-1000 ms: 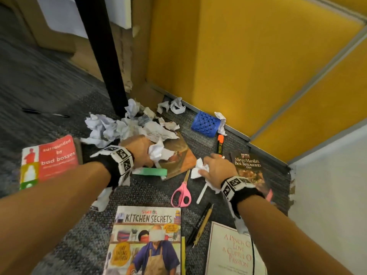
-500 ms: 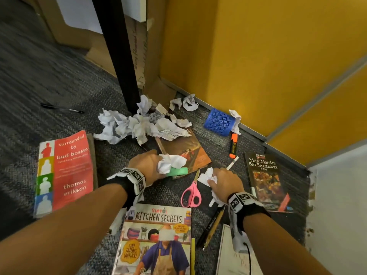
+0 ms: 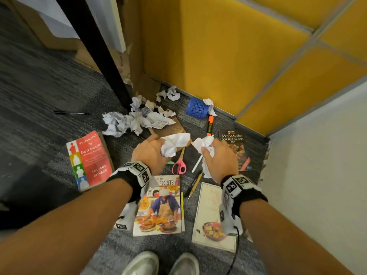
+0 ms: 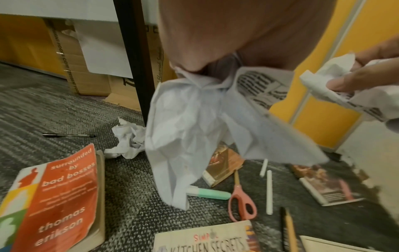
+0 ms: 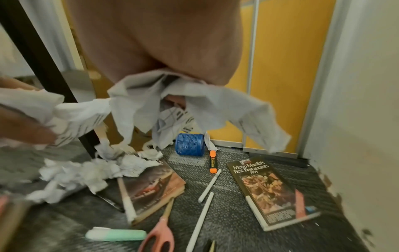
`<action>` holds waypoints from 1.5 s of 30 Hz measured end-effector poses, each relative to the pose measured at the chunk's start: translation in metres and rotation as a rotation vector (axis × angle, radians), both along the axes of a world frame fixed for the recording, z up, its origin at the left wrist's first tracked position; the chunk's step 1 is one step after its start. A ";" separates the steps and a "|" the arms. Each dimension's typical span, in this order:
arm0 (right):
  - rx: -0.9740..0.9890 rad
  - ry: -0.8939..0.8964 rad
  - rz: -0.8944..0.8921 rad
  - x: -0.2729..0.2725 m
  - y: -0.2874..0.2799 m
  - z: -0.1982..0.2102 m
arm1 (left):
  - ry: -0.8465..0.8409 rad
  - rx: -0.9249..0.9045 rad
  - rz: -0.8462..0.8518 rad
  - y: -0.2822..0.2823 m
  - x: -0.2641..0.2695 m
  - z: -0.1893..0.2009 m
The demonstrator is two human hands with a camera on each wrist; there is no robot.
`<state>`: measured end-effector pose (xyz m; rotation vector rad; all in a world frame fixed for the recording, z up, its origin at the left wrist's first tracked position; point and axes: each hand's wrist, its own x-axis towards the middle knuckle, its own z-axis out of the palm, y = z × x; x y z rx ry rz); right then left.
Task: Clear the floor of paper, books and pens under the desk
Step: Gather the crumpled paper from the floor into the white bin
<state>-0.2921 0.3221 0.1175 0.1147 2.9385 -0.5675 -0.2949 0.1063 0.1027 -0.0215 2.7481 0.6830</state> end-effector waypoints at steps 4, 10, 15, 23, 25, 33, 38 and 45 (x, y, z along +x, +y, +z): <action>-0.104 0.023 -0.094 0.038 -0.014 0.077 | -0.024 0.040 -0.001 0.001 0.034 0.085; -0.187 0.021 -0.202 0.105 -0.050 0.175 | -0.034 0.031 -0.088 -0.014 0.092 0.185; -0.131 -0.037 -0.119 0.155 -0.072 0.214 | -0.059 -0.017 -0.098 -0.039 0.139 0.223; -0.154 -0.077 -0.004 0.254 -0.133 0.252 | -0.072 0.020 -0.032 -0.097 0.248 0.260; -0.178 -0.104 0.035 0.277 -0.158 0.258 | -0.089 0.031 0.002 -0.119 0.272 0.268; -0.298 -0.139 0.101 0.323 -0.297 0.247 | -0.126 -0.049 0.044 -0.236 0.327 0.273; -0.268 -0.191 0.078 0.340 -0.389 0.231 | -0.147 -0.098 0.067 -0.328 0.345 0.259; -0.202 -0.243 0.131 0.333 -0.490 0.206 | -0.139 -0.083 0.185 -0.439 0.332 0.218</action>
